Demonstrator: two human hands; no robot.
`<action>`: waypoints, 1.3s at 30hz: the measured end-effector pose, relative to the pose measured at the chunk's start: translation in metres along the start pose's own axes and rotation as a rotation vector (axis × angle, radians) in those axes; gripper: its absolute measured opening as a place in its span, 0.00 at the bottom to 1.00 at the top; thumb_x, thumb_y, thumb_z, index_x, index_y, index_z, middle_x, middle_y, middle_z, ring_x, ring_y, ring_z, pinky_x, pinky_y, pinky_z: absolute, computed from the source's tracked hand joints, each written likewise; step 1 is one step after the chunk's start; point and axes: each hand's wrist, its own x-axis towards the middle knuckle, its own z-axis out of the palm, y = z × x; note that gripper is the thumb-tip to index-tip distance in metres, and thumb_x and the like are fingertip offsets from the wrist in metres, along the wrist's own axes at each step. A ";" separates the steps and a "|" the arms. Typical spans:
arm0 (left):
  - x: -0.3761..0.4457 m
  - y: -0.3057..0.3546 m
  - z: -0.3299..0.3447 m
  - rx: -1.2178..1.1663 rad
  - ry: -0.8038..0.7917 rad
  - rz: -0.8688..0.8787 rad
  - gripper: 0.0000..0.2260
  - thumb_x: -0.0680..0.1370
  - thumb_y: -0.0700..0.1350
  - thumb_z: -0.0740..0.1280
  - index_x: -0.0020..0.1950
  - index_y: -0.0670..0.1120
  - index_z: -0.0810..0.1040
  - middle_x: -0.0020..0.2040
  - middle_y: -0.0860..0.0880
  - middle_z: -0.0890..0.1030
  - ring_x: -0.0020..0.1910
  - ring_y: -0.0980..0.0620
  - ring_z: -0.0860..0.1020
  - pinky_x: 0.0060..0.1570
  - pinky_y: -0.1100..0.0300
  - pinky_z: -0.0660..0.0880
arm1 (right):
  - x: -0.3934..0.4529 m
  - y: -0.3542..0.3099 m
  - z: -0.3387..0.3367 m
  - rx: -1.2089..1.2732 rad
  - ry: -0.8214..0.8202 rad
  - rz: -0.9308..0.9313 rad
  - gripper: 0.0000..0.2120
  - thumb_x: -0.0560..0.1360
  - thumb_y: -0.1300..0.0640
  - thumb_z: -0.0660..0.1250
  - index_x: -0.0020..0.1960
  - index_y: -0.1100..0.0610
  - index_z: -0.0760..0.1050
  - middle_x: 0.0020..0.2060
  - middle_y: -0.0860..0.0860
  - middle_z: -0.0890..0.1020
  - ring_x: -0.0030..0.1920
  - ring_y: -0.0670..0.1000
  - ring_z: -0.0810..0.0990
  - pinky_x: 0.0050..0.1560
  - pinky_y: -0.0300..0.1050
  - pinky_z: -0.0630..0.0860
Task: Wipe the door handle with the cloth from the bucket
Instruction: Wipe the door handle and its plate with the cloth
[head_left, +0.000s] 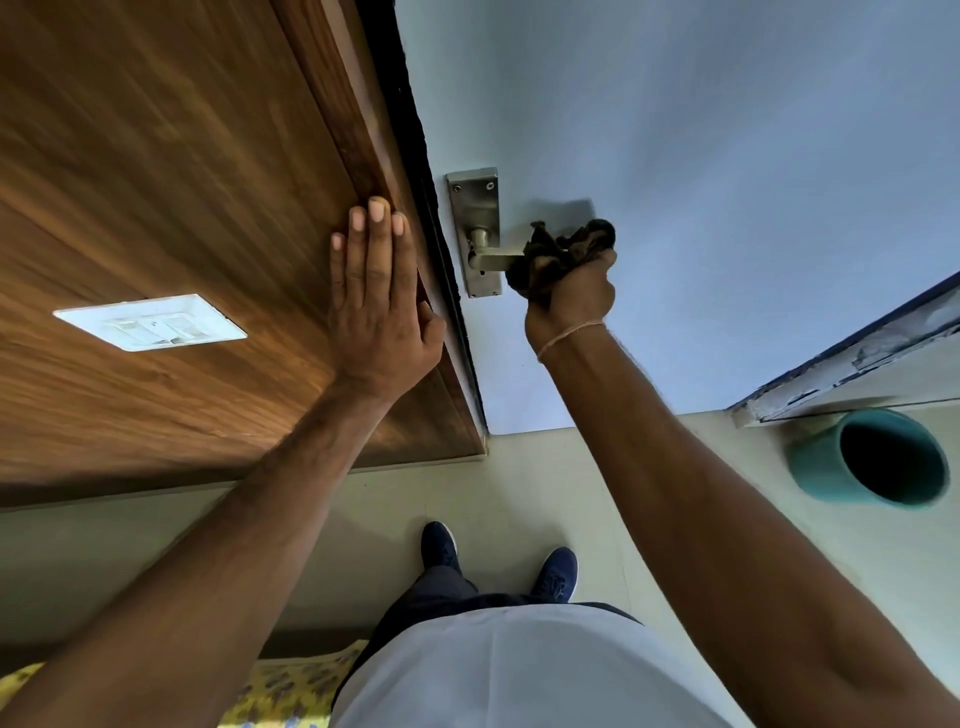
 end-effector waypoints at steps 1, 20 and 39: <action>0.000 0.000 0.000 0.000 0.000 -0.001 0.39 0.76 0.45 0.70 0.83 0.34 0.58 0.80 0.30 0.66 0.81 0.33 0.60 0.83 0.38 0.58 | -0.005 0.001 0.001 0.052 -0.045 0.021 0.16 0.87 0.44 0.58 0.51 0.56 0.73 0.46 0.60 0.82 0.27 0.53 0.77 0.35 0.45 0.73; 0.003 0.005 0.009 0.055 0.041 -0.022 0.41 0.71 0.43 0.73 0.80 0.30 0.62 0.77 0.27 0.68 0.79 0.29 0.62 0.83 0.38 0.55 | -0.002 -0.012 -0.040 -0.175 -0.260 -0.053 0.11 0.81 0.63 0.70 0.62 0.64 0.74 0.55 0.63 0.83 0.54 0.67 0.84 0.50 0.63 0.85; 0.001 0.000 0.010 0.037 0.021 0.016 0.41 0.73 0.45 0.73 0.81 0.31 0.60 0.77 0.28 0.68 0.79 0.29 0.62 0.84 0.38 0.55 | -0.018 0.015 -0.020 -0.089 -0.382 0.265 0.20 0.75 0.77 0.53 0.61 0.62 0.73 0.52 0.64 0.85 0.52 0.66 0.87 0.48 0.55 0.87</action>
